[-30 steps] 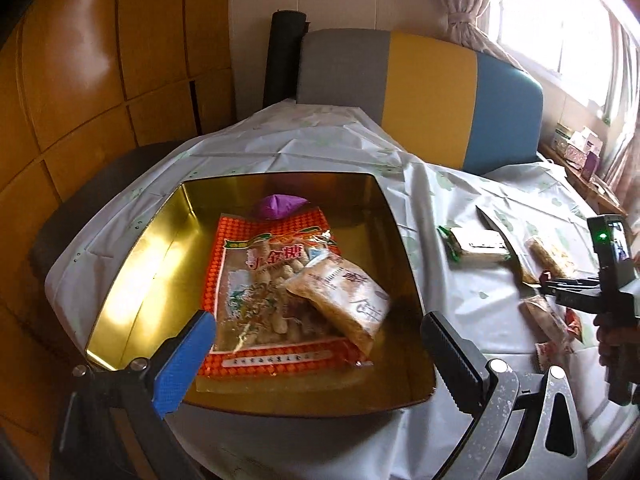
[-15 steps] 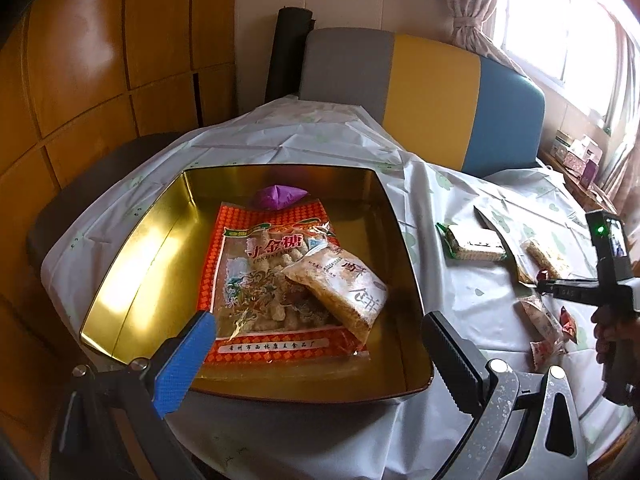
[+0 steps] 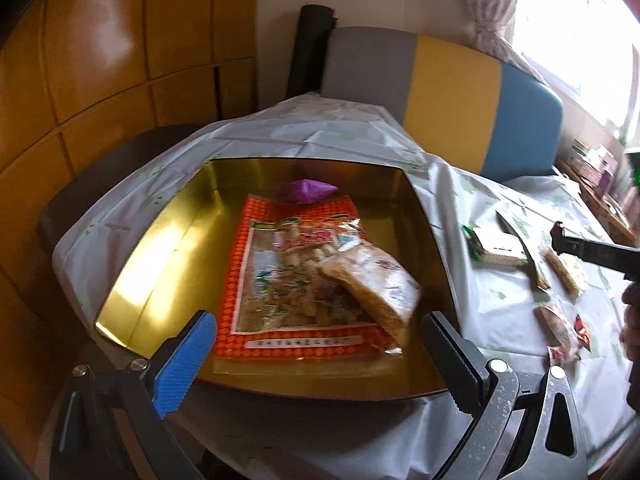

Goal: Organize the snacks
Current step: 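Carry the red candy into the gold tray and open the right gripper, then withdraw the right gripper from the gold tray toward the table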

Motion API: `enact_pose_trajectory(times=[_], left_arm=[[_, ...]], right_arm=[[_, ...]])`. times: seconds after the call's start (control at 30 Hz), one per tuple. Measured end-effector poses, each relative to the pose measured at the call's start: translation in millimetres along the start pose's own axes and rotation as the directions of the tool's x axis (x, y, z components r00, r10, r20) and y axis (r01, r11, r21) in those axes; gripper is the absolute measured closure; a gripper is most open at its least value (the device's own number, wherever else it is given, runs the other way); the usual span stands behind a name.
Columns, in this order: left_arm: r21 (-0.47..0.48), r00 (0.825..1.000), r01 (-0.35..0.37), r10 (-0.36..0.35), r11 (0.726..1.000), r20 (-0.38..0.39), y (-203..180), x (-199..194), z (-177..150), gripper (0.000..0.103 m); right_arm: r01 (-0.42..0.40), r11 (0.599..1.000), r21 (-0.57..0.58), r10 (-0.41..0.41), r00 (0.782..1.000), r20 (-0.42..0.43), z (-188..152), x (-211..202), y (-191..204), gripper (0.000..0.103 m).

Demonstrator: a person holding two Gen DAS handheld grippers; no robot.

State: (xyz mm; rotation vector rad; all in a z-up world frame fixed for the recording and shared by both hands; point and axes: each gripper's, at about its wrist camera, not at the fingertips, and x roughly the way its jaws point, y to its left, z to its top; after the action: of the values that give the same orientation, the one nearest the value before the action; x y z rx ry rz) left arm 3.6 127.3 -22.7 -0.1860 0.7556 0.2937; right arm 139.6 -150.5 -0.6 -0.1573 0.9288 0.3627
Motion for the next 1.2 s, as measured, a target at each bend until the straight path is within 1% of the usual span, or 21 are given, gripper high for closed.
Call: enact_pose_trajectory(times=[0.07,0.1,0.23,0.37,0.4,0.47,0.6,0.73,0.8,0.9,1.0,1.03,1.1,1.2], left_arm=[[-0.016,1.000,-0.011,0.011,1.000,0.000,7,0,1,0.000],[-0.022,1.000,-0.019,0.019,1.000,0.002,9,0,2,0.000],[-0.044,1.000,-0.021,0.020,0.999,-0.006,17,2,2,0.000],[-0.054,1.000,-0.017,0.016,0.998,-0.017,20,4,2,0.000],[-0.056,1.000,-0.016,0.015,0.998,-0.016,22,4,2,0.000],[-0.049,1.000,-0.013,0.013,0.999,-0.008,22,3,2,0.000],[-0.042,1.000,0.005,-0.004,0.999,0.004,22,1,2,0.000],[-0.008,1.000,0.020,-0.020,1.000,0.004,13,-1,0,0.000],[0.004,1.000,0.013,-0.013,1.000,0.011,9,-3,0,0.000],[0.006,1.000,0.018,-0.018,1.000,0.004,5,-3,-1,0.000],[0.001,0.999,0.044,-0.044,0.999,-0.024,2,-2,-1,0.000],[0.013,0.998,0.057,-0.057,0.998,-0.031,-1,-2,-1,0.000],[0.026,0.998,0.061,-0.061,0.998,-0.025,-6,-3,-1,0.000],[0.058,0.995,0.099,-0.097,0.993,-0.034,-17,-6,-1,0.000]], right_arm=[[-0.071,0.997,-0.018,0.072,0.997,0.017,6,-5,21,0.078],[-0.121,0.992,-0.026,0.121,0.992,0.018,11,-7,34,0.078],[-0.257,0.964,-0.072,0.259,0.966,0.017,25,-8,89,0.078],[-0.326,0.942,-0.087,0.327,0.945,-0.003,36,2,137,0.074],[-0.341,0.936,-0.082,0.341,0.940,-0.016,39,7,145,0.069],[-0.360,0.930,-0.072,0.358,0.933,-0.033,42,15,155,0.065],[-0.351,0.933,-0.082,0.349,0.936,-0.043,36,18,157,0.065],[-0.320,0.944,-0.080,0.317,0.947,-0.052,26,12,138,0.065],[-0.292,0.953,-0.078,0.288,0.956,-0.054,19,9,122,0.065],[-0.236,0.970,-0.061,0.233,0.971,-0.063,10,6,91,0.065],[-0.155,0.987,-0.047,0.151,0.986,-0.068,0,3,53,0.065],[-0.137,0.990,-0.034,0.135,0.988,-0.071,-2,3,41,0.064],[-0.084,0.996,0.003,0.084,0.993,-0.081,-7,0,10,0.064],[-0.001,0.999,0.042,0.005,0.996,-0.086,-14,-5,-31,0.064]])
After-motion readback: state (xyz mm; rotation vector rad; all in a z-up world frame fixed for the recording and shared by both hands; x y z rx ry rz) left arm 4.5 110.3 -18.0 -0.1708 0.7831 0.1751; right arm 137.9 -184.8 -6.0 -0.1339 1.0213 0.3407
